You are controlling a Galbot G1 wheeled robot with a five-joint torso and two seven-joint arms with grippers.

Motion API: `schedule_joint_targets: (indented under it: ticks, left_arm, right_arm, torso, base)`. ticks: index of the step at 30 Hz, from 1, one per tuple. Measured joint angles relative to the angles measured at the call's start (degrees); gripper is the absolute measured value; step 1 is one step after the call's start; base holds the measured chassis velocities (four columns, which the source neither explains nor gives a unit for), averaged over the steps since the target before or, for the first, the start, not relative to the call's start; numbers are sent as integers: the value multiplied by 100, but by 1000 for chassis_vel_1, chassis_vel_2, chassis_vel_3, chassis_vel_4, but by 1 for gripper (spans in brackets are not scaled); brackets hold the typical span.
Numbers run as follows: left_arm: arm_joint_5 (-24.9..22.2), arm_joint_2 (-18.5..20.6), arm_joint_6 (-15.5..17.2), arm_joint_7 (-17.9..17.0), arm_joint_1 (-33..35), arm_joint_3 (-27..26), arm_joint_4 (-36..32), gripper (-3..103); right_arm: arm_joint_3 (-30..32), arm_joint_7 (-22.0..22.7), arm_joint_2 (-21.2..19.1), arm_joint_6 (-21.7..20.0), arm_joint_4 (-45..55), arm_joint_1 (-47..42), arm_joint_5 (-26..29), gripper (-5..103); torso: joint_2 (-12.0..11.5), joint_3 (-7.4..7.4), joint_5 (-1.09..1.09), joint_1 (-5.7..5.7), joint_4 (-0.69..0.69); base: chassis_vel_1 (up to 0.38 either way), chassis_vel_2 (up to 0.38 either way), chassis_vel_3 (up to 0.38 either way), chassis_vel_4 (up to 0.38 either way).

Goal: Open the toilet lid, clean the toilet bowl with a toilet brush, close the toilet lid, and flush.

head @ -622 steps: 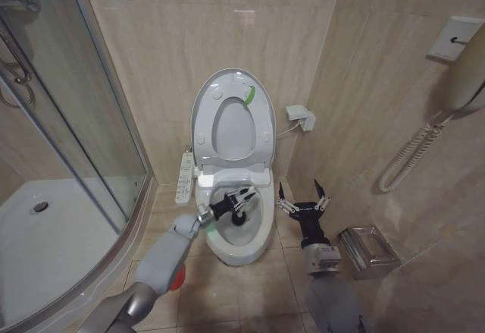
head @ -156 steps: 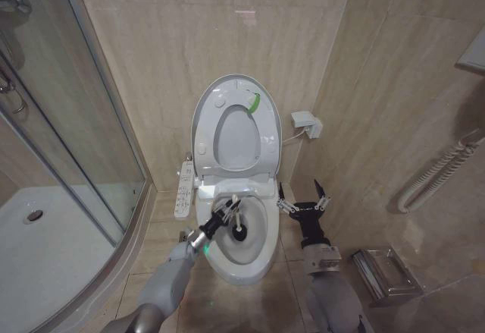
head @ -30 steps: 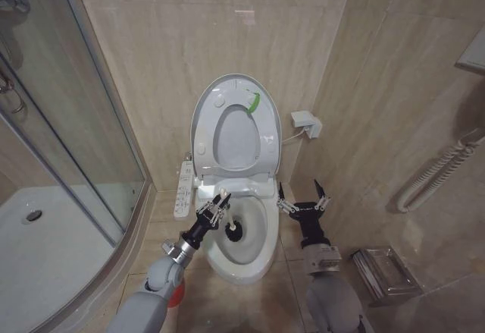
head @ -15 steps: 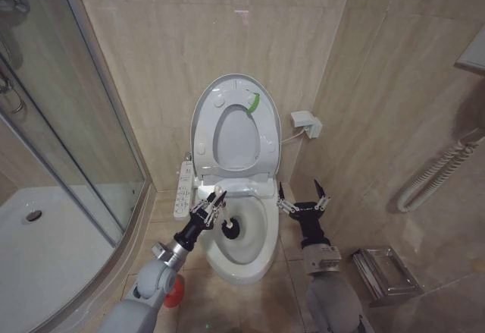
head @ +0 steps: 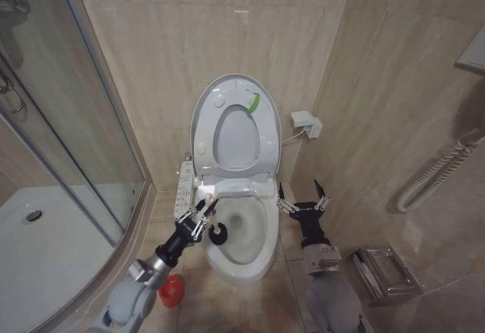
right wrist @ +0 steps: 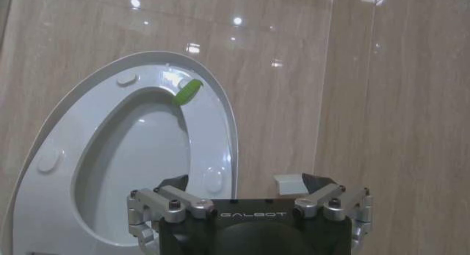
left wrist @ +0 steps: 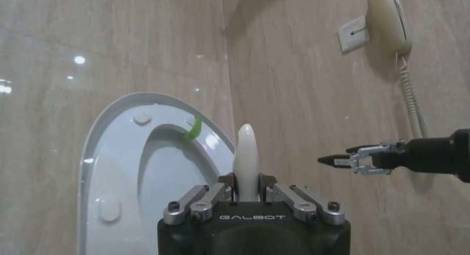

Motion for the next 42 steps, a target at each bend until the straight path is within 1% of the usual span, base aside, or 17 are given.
schedule_joint_targets:
  ticks: [4, 7, 8, 11, 12, 16, 22, 25, 29, 30, 32, 36, 38, 39, 40, 41, 42]
  left_arm:
    - [53, -23, -19, 27, 324, -262, -223, 20]
    - [79, -107, -36, 46, 727, -599, -486, 20]
    - [79, -107, -36, 46, 727, -599, -486, 20]
    - [107, -173, -50, 55, 1203, -992, -740, 20]
    - [107, -173, -50, 55, 1203, -992, -740, 20]
    - [113, -300, -89, 88, 1800, -1541, -1037, 20]
    - [186, -536, -283, 128, 2201, -1758, -1013, 20]
    - [271, -623, -402, 155, 2292, -1828, -857, 20]
    - [373, -763, -629, 188, 2280, -1972, -348, 20]
    - [373, -763, -629, 188, 2280, -1972, -348, 20]
    - [390, -812, -755, 207, 2236, -2064, -5, 20]
    - [302, -860, -909, 223, 2142, -2170, 499, 20]
    - [133, -868, -1051, 293, 1971, -2225, 1004, 20]
    - [133, -868, -1051, 293, 1971, -2225, 1004, 20]
    - [17, -862, -1154, 371, 1863, -2244, 1256, 20]
    - [17, -862, -1154, 371, 1863, -2244, 1256, 20]
    - [-80, -849, -1227, 438, 1749, -2259, 1468, 20]
  right_arm:
    - [0, 0, 0, 0, 0, 0, 0, 100]
    - [0, 0, 0, 0, 0, 0, 0, 100]
    - [0, 0, 0, 0, 0, 0, 0, 100]
    - [0, 0, 0, 0, 0, 0, 0, 100]
    - [0, 0, 0, 0, 0, 0, 0, 100]
    - [0, 0, 0, 0, 0, 0, 0, 100]
    - [0, 0, 0, 0, 0, 0, 0, 100]
    - [0, 0, 0, 0, 0, 0, 0, 100]
    - [0, 0, 0, 0, 0, 0, 0, 100]
    - [0, 0, 0, 0, 0, 0, 0, 100]
    - [0, 0, 0, 0, 0, 0, 0, 100]
    - [0, 0, 0, 0, 0, 0, 0, 100]
    - [0, 0, 0, 0, 0, 0, 0, 100]
    - [0, 0, 0, 0, 0, 0, 0, 100]
    - [0, 0, 0, 0, 0, 0, 0, 100]
    - [0, 0, 0, 0, 0, 0, 0, 100]
    - [0, 0, 0, 0, 0, 0, 0, 100]
  torso:
    - [0, 0, 0, 0, 0]
    - [0, 0, 0, 0, 0]
    - [0, 0, 0, 0, 0]
    - [0, 0, 0, 0, 1]
    - [0, 0, 0, 0, 1]
    - [0, 0, 1, 0, 0]
    - [0, 0, 2, 0, 0]
    - [0, 0, 1, 0, 0]
    - [0, 0, 1, 0, -1]
    - [0, 0, 1, 0, -1]
    - [0, 0, 1, 0, -1]
    - [0, 0, 1, 0, 0]
    - [0, 0, 1, 0, 0]
    - [0, 0, 1, 0, 0]
    - [0, 0, 0, 0, 1]
    - [0, 0, 0, 0, 1]
    - [0, 0, 0, 0, 0]
  base:
    - [0, 0, 0, 0]
    - [0, 0, 0, 0]
    - [0, 0, 0, 0]
    - [0, 0, 0, 0]
    - [0, 0, 0, 0]
    - [0, 0, 0, 0]
    - [0, 0, 0, 0]
    - [0, 0, 0, 0]
    - [0, 0, 0, 0]
    - [0, 0, 0, 0]
    - [0, 0, 0, 0]
    - [0, 0, 0, 0]
    - [0, 0, 0, 0]
    - [0, 0, 0, 0]
    - [0, 0, 0, 0]
    - [0, 0, 0, 0]
    - [0, 0, 0, 0]
